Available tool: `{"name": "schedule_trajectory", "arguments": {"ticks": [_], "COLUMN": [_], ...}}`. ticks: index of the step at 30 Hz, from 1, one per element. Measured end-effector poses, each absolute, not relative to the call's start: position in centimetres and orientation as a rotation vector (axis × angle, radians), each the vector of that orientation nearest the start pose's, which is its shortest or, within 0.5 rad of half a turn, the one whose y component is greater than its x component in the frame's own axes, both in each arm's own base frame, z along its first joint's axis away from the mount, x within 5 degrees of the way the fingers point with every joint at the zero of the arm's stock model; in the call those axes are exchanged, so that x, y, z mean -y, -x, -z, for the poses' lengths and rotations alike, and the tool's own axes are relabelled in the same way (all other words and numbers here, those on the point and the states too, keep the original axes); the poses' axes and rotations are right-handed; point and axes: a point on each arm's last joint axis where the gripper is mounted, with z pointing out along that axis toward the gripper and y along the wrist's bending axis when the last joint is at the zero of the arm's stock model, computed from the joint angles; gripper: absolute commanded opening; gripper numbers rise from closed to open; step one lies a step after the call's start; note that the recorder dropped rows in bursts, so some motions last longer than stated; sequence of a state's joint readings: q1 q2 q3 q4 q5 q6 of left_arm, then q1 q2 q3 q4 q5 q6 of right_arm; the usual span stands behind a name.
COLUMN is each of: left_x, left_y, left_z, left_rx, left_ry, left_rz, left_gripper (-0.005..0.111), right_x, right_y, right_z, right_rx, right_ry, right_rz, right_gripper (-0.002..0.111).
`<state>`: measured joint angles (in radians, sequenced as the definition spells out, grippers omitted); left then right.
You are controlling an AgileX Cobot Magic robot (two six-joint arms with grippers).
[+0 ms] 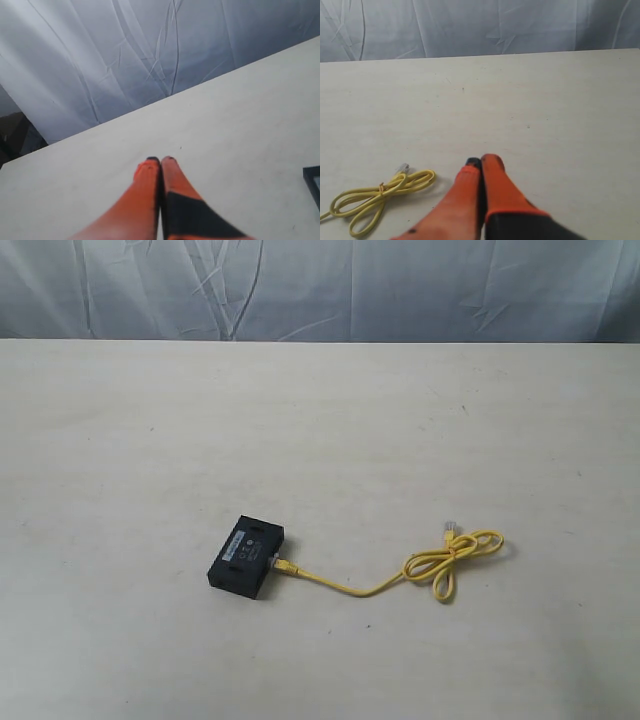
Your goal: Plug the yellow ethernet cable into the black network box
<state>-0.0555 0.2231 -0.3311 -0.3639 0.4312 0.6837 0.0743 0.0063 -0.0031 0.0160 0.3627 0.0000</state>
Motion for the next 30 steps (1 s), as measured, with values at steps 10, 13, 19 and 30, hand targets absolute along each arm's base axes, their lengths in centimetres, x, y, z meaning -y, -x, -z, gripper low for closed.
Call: {"name": "schedule_trajectory", "arguments": {"ticks": [10,13,19,30], "left_x": [1.1,1.0,0.8,0.5], "left_y": [-5.2,-5.2,-5.3,-5.3], "left_z": [-19.0,-18.2,-18.3,-18.3], "left_rx": [-1.752,-1.777,-1.802,-1.832], "left_ry": [-0.532,-0.539,-0.347,-0.044], "left_rz": [-0.21,-0.215,-0.106,0.074], "left_gripper": [0.0,0.0,0.0,0.0], "right_x": [-0.4,-0.4,-0.4,-0.4], "right_y": [-5.3,-5.3,-5.3,-5.3], "right_z": [-18.1,-18.1,-18.1,-18.1], "right_rx": [-1.848,-1.848,-1.848,-1.848], "right_ry": [0.059,0.059,0.059,0.059], "right_rz": [-0.068,-0.068,-0.068,-0.068], "right_gripper": [0.0,0.0,0.0,0.0]}}
